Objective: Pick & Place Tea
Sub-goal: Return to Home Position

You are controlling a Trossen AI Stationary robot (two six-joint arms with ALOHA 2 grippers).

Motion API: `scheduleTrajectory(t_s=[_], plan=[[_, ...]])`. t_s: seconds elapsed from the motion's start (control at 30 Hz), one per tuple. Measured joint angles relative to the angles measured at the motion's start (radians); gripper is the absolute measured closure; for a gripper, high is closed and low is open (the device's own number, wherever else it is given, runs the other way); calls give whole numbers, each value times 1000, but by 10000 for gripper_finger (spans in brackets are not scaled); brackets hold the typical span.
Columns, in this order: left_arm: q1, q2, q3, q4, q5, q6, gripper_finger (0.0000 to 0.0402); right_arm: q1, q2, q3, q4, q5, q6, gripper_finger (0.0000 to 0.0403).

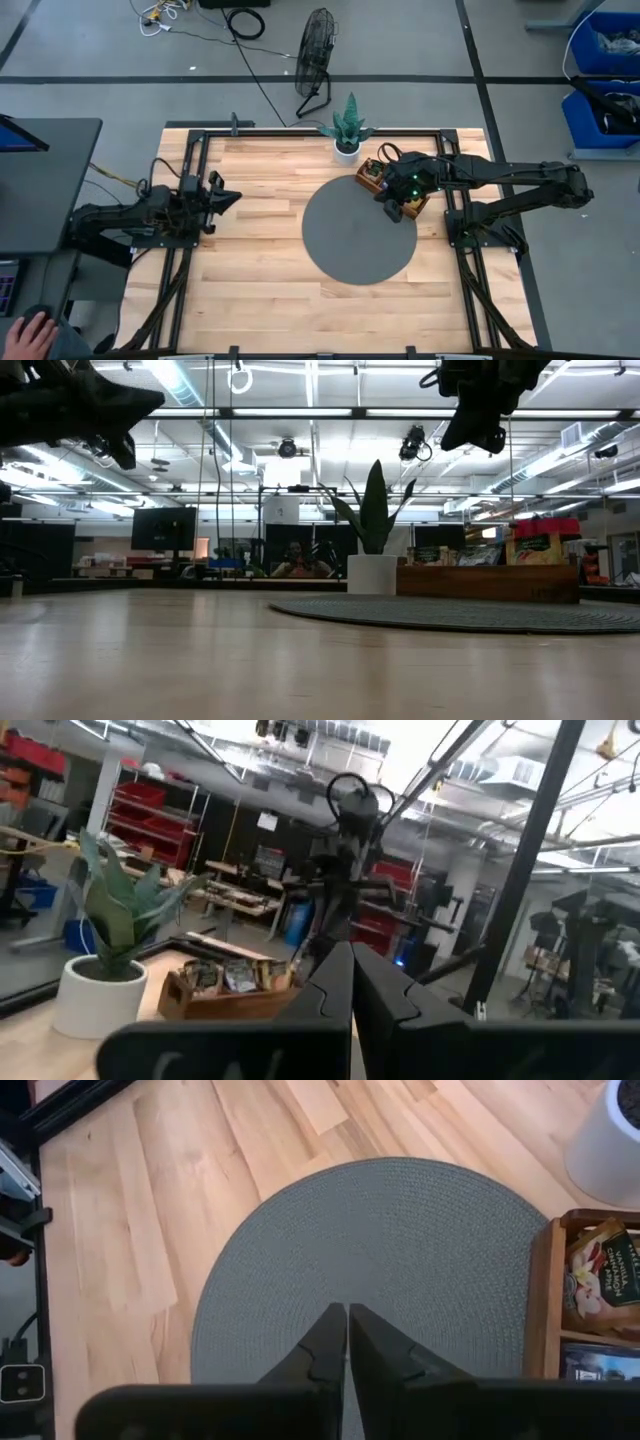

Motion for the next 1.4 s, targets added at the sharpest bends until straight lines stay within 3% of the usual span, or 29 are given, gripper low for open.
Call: scheduleTrajectory(t_s=[0.33, 0.77, 0.97, 1.13, 1.4], plan=[[0, 1, 0, -253, -3, -23, 399, 0, -5, 0, -90, 61, 41, 399], [0, 9, 1, -286, 7, 31, 399, 29, -53, -2, -67, 75, 28, 400], [0, 9, 0, -263, 4, 57, 399, 64, -183, -121, -25, 147, 81, 400], [0, 8, -1, -237, 2, 57, 399, 115, -330, -306, 247, 207, 194, 401], [0, 9, -1, -233, 3, 57, 399, 206, -526, -575, 803, 270, 215, 401]])
